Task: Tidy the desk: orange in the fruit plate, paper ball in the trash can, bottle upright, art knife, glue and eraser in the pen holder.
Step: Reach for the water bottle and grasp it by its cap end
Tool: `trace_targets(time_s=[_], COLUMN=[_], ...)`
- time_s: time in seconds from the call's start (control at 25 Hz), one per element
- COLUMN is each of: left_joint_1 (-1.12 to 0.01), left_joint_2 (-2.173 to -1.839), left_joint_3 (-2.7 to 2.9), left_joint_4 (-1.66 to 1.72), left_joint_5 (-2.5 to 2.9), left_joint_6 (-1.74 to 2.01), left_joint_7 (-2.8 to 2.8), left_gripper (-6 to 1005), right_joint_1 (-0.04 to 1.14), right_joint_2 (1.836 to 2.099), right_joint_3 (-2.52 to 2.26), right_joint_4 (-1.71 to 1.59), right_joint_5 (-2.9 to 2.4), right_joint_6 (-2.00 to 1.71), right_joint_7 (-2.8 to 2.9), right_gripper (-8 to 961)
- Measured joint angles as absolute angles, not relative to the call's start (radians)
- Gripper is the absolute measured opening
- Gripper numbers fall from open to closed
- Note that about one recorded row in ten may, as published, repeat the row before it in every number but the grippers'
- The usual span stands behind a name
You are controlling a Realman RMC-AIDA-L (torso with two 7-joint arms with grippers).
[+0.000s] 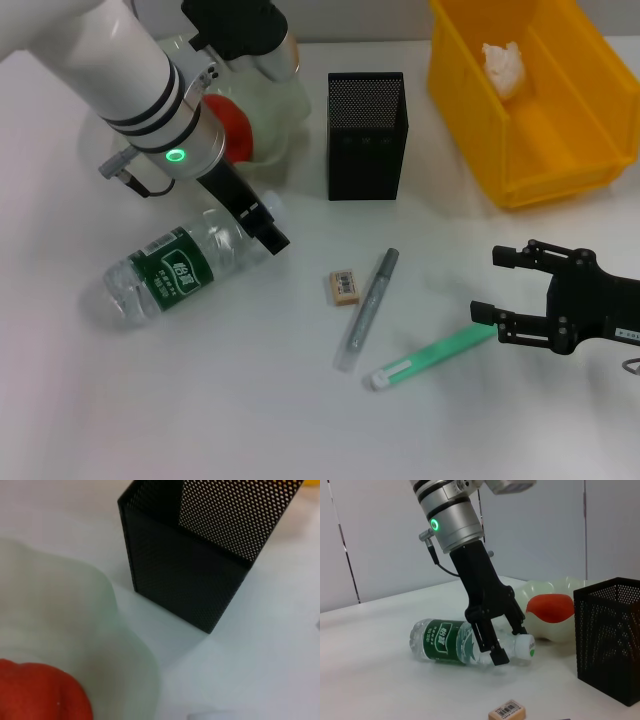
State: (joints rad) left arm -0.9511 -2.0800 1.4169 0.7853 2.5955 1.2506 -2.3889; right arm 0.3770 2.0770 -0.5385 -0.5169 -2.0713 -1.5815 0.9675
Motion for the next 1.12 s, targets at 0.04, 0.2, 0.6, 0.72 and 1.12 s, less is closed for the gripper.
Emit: trace_targets(time_s=[0.04,0.2,0.6,0.72,1.12], left_joint_1=[-0.951,-0.944,-0.940,-0.940,-0.938], left_joint_2=[-2.080,-2.080,-2.080,-2.080,-2.080], left_joint_3=[1.419,1.428,1.430,1.430,1.430], left_joint_4=[0.780,0.778,0.767,0.767,0.771], left_joint_5=[2.595,2.587,2.571,2.559,2.532], left_joint_6=[1.248,1.246,1.235,1.235,1.241], left_joint_7=[-2.388,-2.388,-2.373,-2.373,-2.360], left_gripper=[820,819,780,668,448], right_joint_1=[0.377,0.377,0.376,0.375,0.374], right_joint_2=[2.077,2.077,2.077,2.077,2.077], right_joint_3=[-0.538,-0.538,-0.531,-0.531,-0.531], right_joint_4=[-0.517,-0.517,-0.517,-0.517,-0.517], right_joint_5=[-2.071,-2.071,-2.071,-2.071,-2.071], right_joint_6=[-1.581,-1.581,-1.589,-1.590,-1.591], right_joint_7=[0.968,0.966,0.957,0.957,0.954], right_gripper=[782,782,783,783,783])
